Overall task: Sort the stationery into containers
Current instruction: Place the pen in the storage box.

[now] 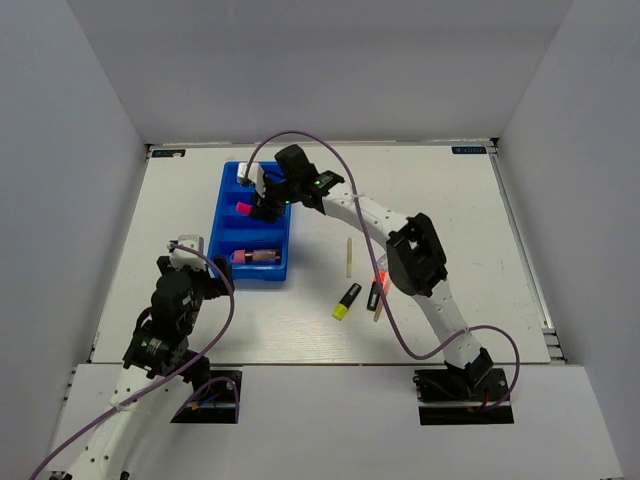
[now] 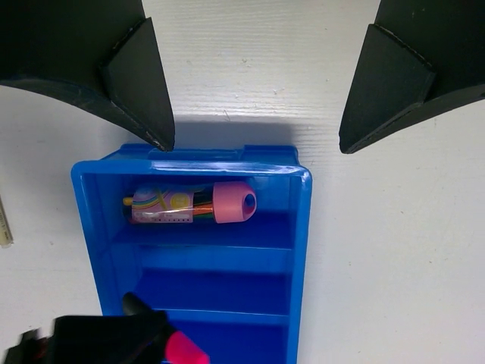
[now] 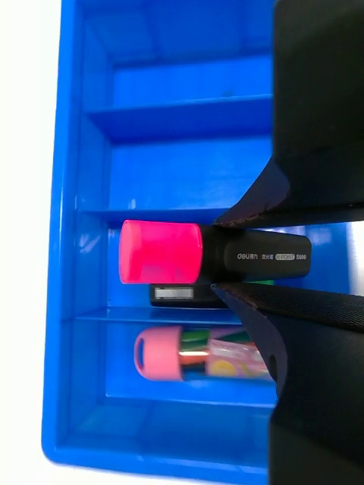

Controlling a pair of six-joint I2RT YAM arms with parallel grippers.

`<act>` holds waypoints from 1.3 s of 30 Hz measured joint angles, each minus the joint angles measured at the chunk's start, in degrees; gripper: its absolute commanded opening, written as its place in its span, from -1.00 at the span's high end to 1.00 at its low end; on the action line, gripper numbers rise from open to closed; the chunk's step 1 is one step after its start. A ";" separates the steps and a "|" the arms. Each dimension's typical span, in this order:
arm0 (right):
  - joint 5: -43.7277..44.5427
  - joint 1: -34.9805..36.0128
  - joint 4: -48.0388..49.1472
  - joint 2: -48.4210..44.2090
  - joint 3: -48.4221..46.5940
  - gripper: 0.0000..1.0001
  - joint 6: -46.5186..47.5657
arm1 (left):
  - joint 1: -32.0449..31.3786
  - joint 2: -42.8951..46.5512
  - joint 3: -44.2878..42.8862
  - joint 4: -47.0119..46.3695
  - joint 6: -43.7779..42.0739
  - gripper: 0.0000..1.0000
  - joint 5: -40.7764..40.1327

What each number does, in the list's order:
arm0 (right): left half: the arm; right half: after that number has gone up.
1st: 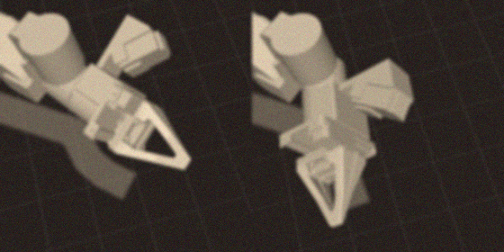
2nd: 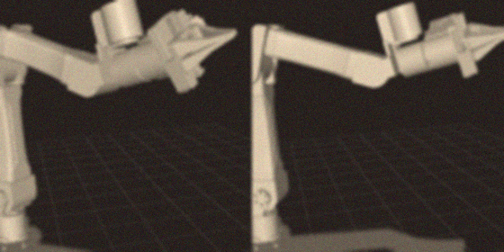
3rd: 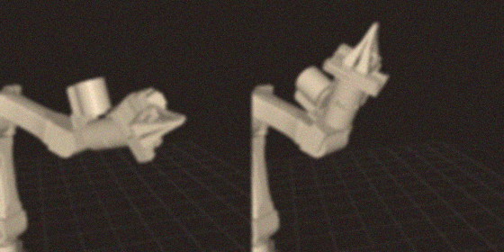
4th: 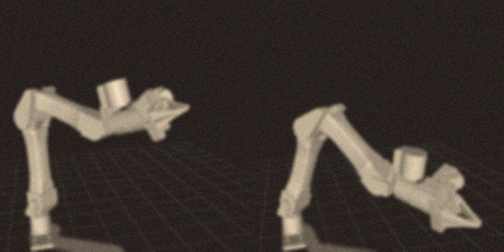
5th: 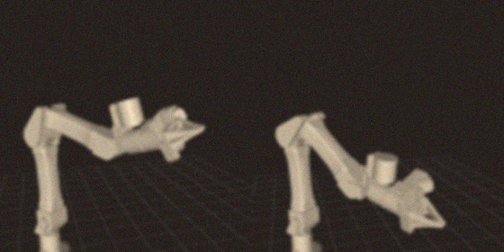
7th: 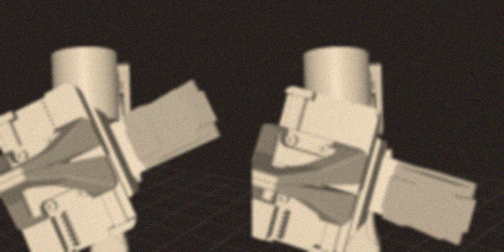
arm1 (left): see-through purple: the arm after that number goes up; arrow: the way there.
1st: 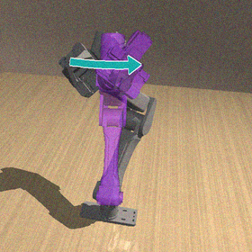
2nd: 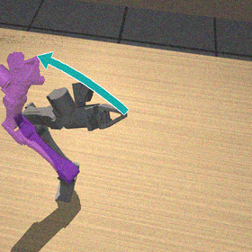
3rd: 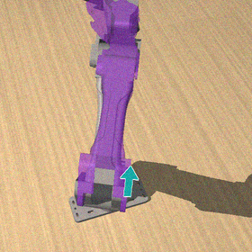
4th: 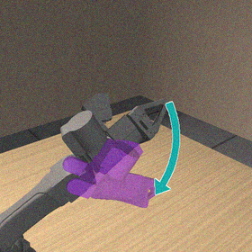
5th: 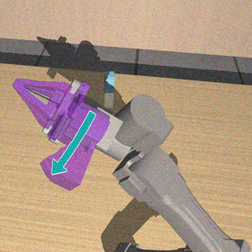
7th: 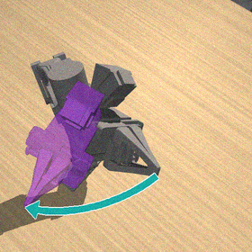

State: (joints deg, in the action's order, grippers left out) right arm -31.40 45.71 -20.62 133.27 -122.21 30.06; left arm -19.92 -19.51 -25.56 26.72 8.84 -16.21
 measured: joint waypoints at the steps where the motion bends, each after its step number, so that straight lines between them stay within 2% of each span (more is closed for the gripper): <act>1: 0.07 0.28 1.27 0.96 0.00 1.00 -0.17 | 0.00 0.04 0.00 0.00 -0.02 -0.99 -0.07; 6: 0.17 1.31 7.21 3.50 -0.31 1.00 -1.42 | 0.00 0.07 0.02 0.00 -0.02 -0.99 -0.28; 11: 0.13 1.40 9.20 3.69 -0.31 1.00 -1.18 | 0.00 0.00 0.02 0.00 -0.07 -0.99 -0.26; 15: 0.13 1.33 9.25 3.82 -0.31 0.77 -0.83 | 0.00 -0.02 0.02 0.00 -0.07 -0.99 -0.24; 17: 0.15 1.29 9.25 3.96 -0.28 0.77 -0.66 | 0.00 -0.07 0.02 0.00 -0.07 -0.99 -0.24; 23: 0.15 1.29 8.83 4.15 -0.22 0.49 0.22 | 0.00 -0.09 0.02 -0.02 -0.04 -0.99 -0.22; 28: 0.39 1.29 8.33 4.15 0.55 0.07 0.48 | 0.00 -0.15 0.02 0.00 -0.04 -0.99 -0.22; 30: 0.48 1.29 8.24 4.15 0.85 0.01 0.59 | -0.02 -0.15 0.02 0.00 -0.02 -0.99 -0.22; 32: 0.72 1.29 8.09 4.15 1.20 -0.14 0.70 | 0.00 -0.17 0.02 0.00 -0.02 -0.99 -0.22; 35: 1.05 1.29 7.80 4.15 1.68 -0.14 0.79 | 0.00 -0.20 0.02 0.00 -0.02 -0.99 -0.22; 37: 1.22 1.29 7.50 4.15 1.92 -0.02 0.81 | 0.00 -0.20 0.02 0.00 -0.02 -0.99 -0.22; 38: 1.25 1.29 7.34 4.15 2.08 0.41 0.79 | 0.00 -0.20 0.02 0.00 -0.02 -0.99 -0.20; 39: 1.22 1.29 7.28 4.13 2.10 0.70 0.92 | -0.02 -0.20 0.02 0.00 -0.02 -0.86 -0.13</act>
State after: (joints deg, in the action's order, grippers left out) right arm -30.17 47.00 -13.34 137.40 -120.11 30.98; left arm -19.94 -19.70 -25.54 26.72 8.82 -16.34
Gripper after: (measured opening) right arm 0.376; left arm 0.995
